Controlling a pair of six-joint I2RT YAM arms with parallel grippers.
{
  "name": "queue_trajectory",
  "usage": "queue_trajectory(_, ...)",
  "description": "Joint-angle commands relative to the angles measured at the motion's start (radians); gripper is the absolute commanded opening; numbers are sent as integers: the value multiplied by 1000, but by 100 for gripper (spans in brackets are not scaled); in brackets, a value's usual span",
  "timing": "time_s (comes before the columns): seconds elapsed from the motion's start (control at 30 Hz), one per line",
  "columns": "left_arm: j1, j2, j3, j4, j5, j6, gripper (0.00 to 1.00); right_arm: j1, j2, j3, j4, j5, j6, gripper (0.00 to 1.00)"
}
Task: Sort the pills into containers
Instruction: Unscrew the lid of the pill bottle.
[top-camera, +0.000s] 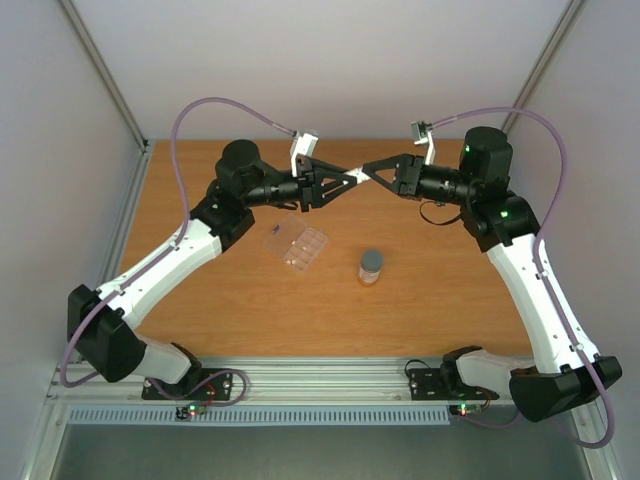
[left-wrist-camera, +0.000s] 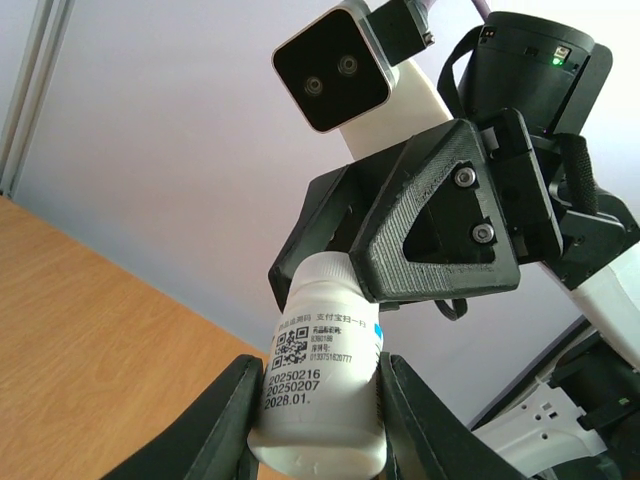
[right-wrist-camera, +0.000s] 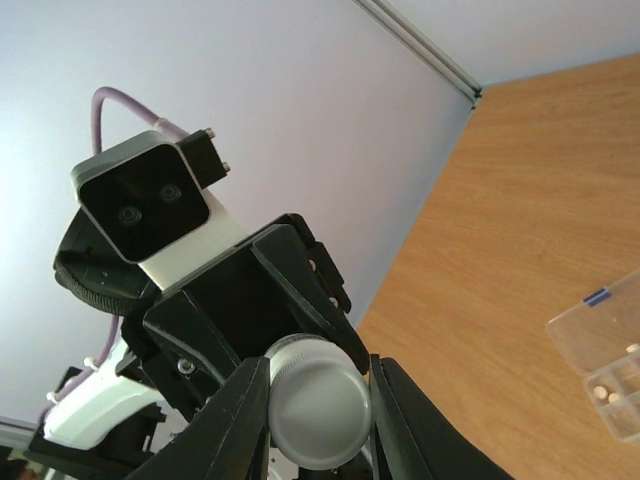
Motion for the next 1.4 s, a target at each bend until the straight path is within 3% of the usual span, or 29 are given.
queue_trajectory(0.0,-7,-14,-5,152,4,-101,0,2,-43,-4,24,-48,-100,16)
queue_trajectory(0.3,13,15,-64,469,85,-473,0,2,-135,-62,182,-132,-335,15)
queue_trajectory(0.57,33,57,-99,683,125,-755,0,2,-147,-60,177,-116,-463,18)
queue_trajectory(0.8,33,49,-95,624,129,-718,0,2,-146,-37,168,-91,-488,20)
queue_trajectory(1.37,40,72,-90,673,136,-755,0,3,-151,-40,135,-42,-532,25)
